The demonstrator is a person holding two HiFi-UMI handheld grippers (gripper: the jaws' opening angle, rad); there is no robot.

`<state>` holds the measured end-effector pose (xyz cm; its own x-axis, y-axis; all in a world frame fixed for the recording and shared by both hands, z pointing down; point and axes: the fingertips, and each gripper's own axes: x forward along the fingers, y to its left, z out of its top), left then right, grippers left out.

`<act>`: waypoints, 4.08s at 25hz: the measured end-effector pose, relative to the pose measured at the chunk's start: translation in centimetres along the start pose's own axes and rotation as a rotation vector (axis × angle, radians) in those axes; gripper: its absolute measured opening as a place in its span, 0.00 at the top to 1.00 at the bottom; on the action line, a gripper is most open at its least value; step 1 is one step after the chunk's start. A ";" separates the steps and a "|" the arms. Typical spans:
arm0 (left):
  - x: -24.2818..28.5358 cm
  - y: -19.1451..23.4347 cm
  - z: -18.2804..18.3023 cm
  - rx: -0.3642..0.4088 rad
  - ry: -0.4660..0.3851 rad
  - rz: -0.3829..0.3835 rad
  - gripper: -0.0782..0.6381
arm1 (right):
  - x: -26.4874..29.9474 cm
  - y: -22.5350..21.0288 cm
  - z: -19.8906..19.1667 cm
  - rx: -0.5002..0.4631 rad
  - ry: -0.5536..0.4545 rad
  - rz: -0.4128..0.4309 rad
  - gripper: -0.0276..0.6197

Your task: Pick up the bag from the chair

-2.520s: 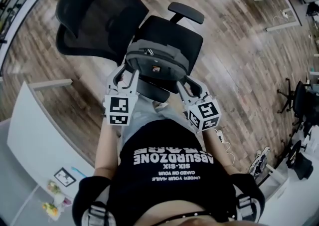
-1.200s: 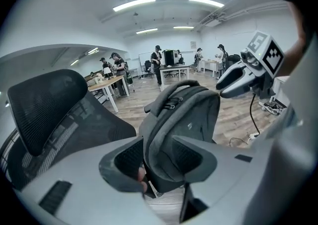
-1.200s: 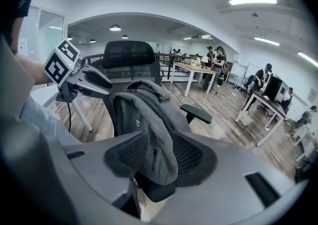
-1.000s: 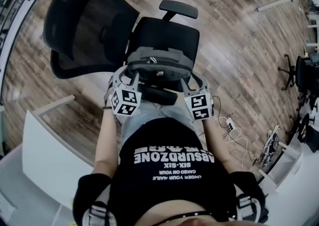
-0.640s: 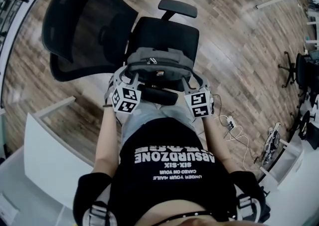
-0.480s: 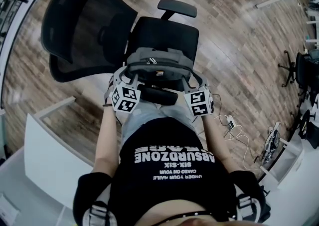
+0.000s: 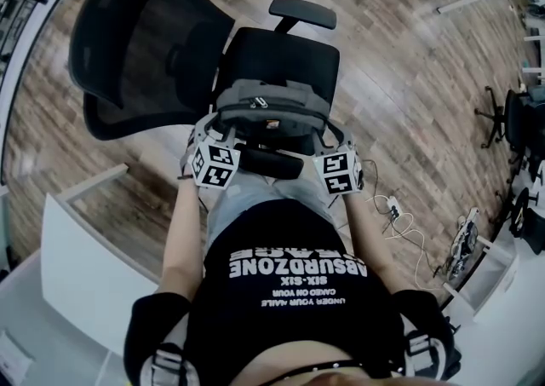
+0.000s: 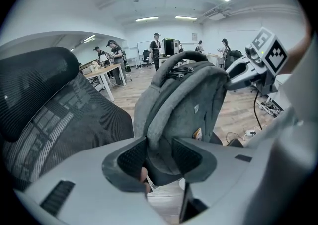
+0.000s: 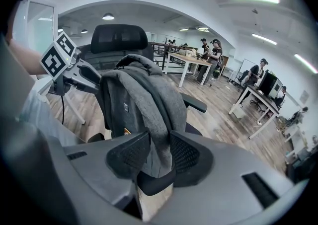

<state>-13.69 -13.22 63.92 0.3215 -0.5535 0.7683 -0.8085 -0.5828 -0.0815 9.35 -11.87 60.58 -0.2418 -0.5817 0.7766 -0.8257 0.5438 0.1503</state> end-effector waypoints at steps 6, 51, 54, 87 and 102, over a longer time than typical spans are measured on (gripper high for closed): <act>0.5 0.5 -0.7 -0.032 0.021 0.006 0.66 | 0.3 0.2 0.0 -0.001 -0.002 0.019 0.78; 1.4 0.3 -0.9 -0.293 0.017 -0.052 0.81 | 0.8 -1.3 -0.5 0.101 -0.083 0.016 0.84; 1.1 0.3 -0.7 -0.311 0.011 -0.054 0.81 | 0.7 -1.4 -0.4 0.116 -0.072 0.011 0.85; -2.4 0.2 1.3 -0.327 -0.070 -0.035 0.82 | -3.3 -1.3 1.2 0.132 -0.113 0.010 0.85; -5.2 1.0 4.8 -0.306 -0.182 -0.004 0.82 | -6.1 -2.7 4.2 0.160 -0.221 -0.019 0.86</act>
<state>-13.82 -13.73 56.78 0.3857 -0.6644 0.6402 -0.9083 -0.3954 0.1368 10.94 -12.36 52.84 -0.3166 -0.7185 0.6193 -0.8968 0.4394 0.0514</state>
